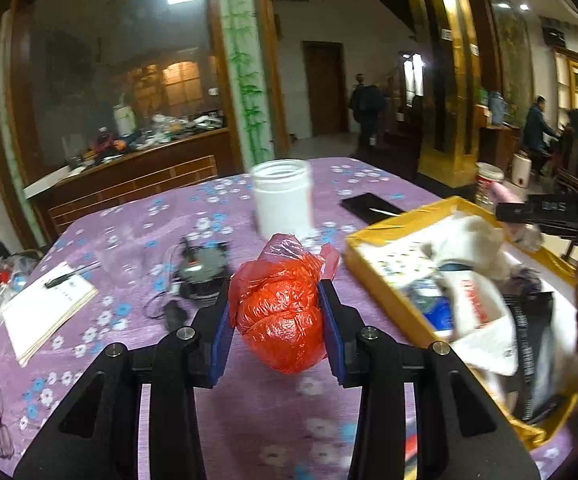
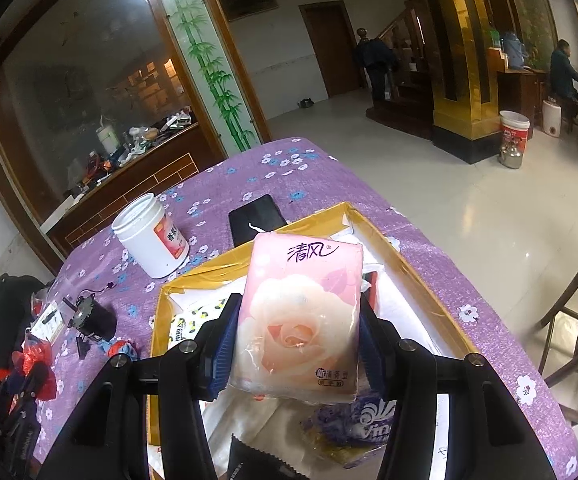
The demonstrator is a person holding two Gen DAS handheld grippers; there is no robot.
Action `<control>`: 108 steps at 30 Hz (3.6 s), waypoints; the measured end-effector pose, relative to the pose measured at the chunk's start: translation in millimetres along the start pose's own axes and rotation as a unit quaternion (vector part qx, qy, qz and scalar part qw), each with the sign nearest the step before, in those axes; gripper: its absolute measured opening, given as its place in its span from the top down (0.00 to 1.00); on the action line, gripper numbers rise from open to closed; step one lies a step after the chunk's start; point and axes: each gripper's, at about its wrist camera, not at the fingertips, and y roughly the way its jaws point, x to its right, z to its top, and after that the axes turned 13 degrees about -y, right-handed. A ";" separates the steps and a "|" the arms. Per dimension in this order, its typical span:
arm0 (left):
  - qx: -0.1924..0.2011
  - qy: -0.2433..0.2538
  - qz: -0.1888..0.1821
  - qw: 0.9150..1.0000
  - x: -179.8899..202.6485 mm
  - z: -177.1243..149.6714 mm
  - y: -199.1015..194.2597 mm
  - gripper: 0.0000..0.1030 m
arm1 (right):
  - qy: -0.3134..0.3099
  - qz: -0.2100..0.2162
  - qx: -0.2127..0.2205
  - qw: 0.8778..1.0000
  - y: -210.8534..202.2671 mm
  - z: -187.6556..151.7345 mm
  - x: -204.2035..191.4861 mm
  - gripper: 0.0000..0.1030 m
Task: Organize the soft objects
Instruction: 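Lower the red bag and pink pack into the box and open both grippers, then grasp the red-black-yellow sponge pack on the table with the left gripper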
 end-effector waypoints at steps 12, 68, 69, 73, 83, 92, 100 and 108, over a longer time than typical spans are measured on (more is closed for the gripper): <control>-0.097 -0.052 -0.137 0.984 79.7 21.7 25.0 0.64 | 0.011 0.022 0.005 1.000 -8.5 1.1 9.4 0.47; -0.140 -0.012 -0.168 0.976 53.1 2.6 -5.5 0.29 | 0.024 0.012 -0.003 1.000 -7.7 -3.6 12.8 0.35; -0.143 -0.007 -0.165 0.976 47.7 -0.1 -7.4 0.29 | 0.024 0.014 -0.003 1.000 -7.6 -3.7 12.6 0.35; -0.172 0.017 -0.160 0.972 24.6 -17.0 -12.9 0.29 | 0.024 0.016 -0.001 1.000 -9.1 -3.4 12.1 0.35; -0.235 0.142 -0.195 0.942 25.9 -58.3 -20.2 0.30 | 0.018 0.016 -0.004 1.000 -6.3 -4.6 9.2 0.35; -0.288 0.165 -0.176 0.927 42.6 -79.0 12.0 0.34 | 0.017 0.019 -0.002 1.000 -4.9 -6.4 8.3 0.35; -0.200 0.016 -0.134 0.971 -9.2 -49.3 1.2 0.55 | 0.013 0.029 0.012 0.999 -10.5 -5.8 4.6 0.34; -0.100 -0.221 -0.035 0.969 -128.6 -22.8 2.7 0.55 | -0.075 0.125 0.021 0.989 -26.0 -0.5 -57.9 0.34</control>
